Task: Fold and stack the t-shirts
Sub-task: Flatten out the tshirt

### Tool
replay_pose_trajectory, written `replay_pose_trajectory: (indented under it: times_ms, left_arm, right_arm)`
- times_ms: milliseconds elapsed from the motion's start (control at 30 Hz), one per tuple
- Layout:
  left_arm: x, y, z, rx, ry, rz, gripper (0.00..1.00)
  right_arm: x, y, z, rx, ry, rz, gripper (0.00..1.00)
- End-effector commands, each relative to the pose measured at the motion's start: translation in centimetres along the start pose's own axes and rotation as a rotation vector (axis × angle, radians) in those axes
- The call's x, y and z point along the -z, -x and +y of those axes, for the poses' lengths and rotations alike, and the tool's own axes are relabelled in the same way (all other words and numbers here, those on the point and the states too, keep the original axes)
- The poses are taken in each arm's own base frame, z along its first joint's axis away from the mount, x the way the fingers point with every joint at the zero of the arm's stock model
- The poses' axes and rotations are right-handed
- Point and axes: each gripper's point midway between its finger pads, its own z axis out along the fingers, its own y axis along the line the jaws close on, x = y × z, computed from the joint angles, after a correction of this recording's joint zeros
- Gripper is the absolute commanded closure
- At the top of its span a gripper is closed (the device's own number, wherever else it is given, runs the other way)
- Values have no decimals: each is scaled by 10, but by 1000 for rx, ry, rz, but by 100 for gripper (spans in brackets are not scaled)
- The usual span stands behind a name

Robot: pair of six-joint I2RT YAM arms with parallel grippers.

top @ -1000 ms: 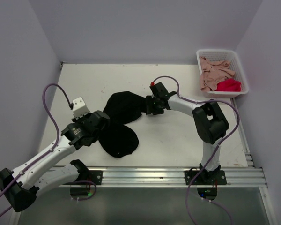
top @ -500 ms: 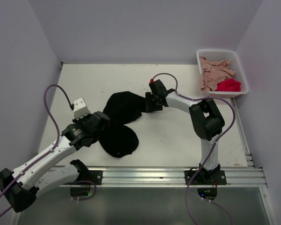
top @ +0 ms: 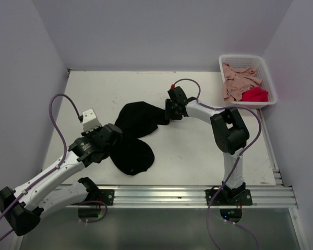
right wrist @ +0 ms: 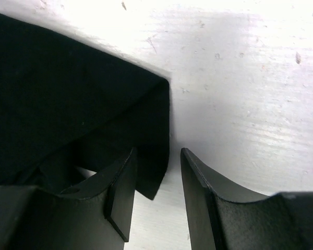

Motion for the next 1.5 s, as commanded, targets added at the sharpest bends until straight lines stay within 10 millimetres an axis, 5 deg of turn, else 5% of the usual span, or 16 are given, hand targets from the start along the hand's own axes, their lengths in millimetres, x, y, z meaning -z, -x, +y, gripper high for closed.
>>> replay_pose_trajectory:
  times_ms: [0,367,667,867,1100,1300,1367,1467]
  left_arm:
    - [-1,4,3,11,9,-21,85]
    - [-2,2,3,9,14,-21,85]
    - [-4,-1,4,10,13,-22,85]
    - [-4,-1,2,12,8,-21,85]
    - [-3,-1,3,10,11,-20,85]
    - [-2,0,8,14,16,-25,85]
    - [-3,-1,8,10,18,-22,85]
    - [-3,-3,7,8,14,-19,85]
  right_arm:
    - [-11,-4,2,-33,19,18,57]
    - [-7,-36,3,-135,68,76,69]
    - [6,-73,-20,-176,8,116,65]
    - [12,-75,-25,-174,-8,105,62]
    - [-4,-66,-21,-157,-16,113,63]
    - [-16,-62,-13,-167,8,124,80]
    - [-20,-68,-13,-170,9,141,100]
    - [-10,-63,-12,-158,18,122,100]
